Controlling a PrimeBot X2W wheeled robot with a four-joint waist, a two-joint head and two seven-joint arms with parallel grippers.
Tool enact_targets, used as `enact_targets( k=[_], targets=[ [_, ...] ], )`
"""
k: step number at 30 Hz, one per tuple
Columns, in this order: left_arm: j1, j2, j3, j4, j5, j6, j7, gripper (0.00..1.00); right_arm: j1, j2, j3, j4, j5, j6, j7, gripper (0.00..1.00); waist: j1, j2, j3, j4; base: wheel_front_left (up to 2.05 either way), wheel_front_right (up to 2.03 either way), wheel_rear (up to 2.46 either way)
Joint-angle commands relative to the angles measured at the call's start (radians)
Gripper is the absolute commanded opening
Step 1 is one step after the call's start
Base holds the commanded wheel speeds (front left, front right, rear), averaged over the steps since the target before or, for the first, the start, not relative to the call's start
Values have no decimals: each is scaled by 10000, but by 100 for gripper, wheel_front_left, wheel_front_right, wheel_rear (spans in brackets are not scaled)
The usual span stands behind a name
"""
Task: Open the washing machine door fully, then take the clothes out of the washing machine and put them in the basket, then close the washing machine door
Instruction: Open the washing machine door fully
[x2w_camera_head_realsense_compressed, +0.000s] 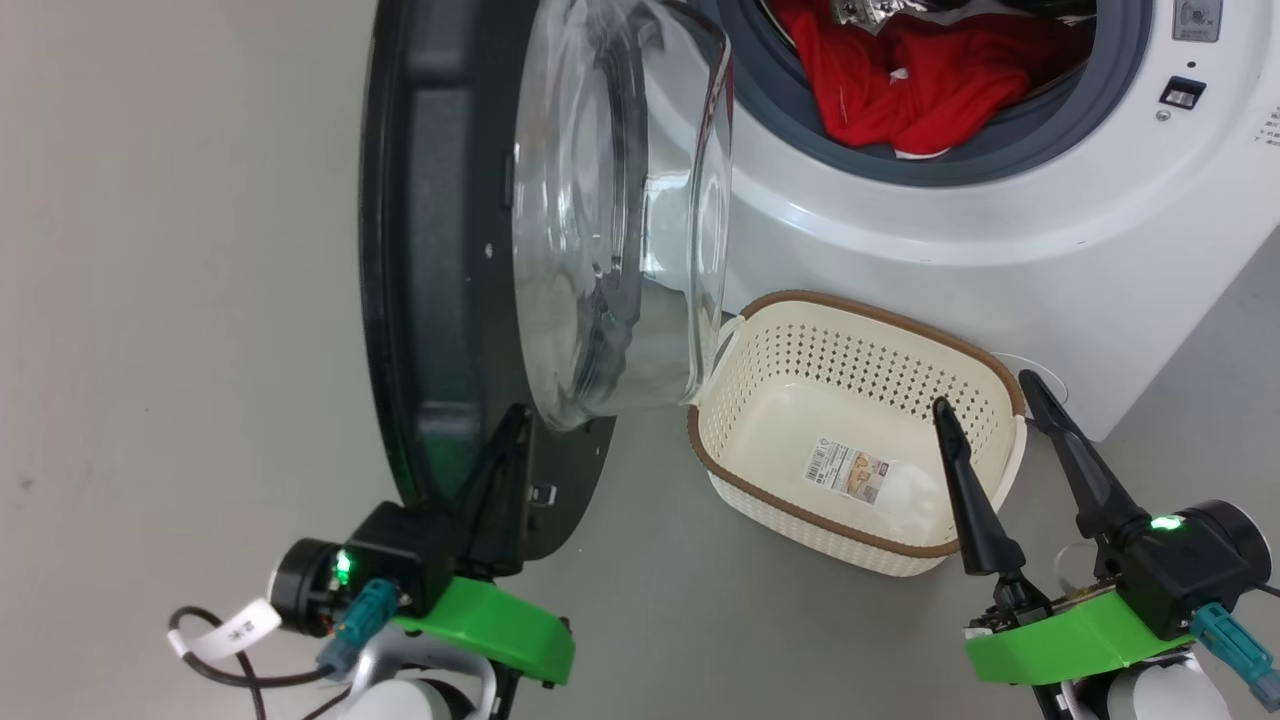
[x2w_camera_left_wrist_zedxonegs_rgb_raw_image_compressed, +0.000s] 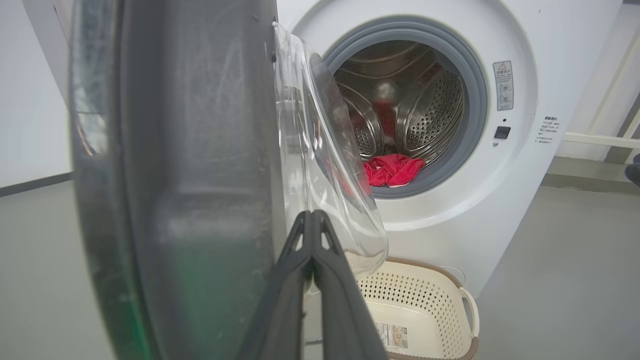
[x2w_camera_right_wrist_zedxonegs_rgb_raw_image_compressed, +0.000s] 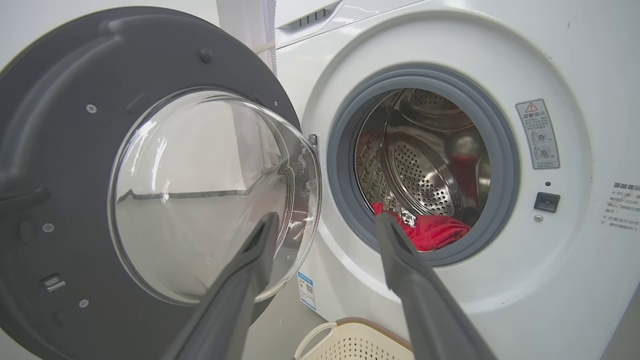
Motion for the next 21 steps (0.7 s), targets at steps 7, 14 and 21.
enact_targets(
  k=[7, 14, 21],
  targets=[
    [10, 573, 992, -69, -211, 359, -325, 0, -8, 28, 251, -363, -137, 62, 120, 100, 0, -1, 119, 3, 0, 0, 0],
    [-67, 810, 1476, 273, -400, 470, -641, 0, -58, 28, 247, -427, -205, 62, 191, 100, 0, -1, 237, -14, 0, 0, 0],
    [-286, 900, 1844, 583, -634, 390, -996, 0, -137, 28, 277, -570, -314, 62, 330, 100, 0, -1, 484, -88, 0, 0, 0]
  ],
)
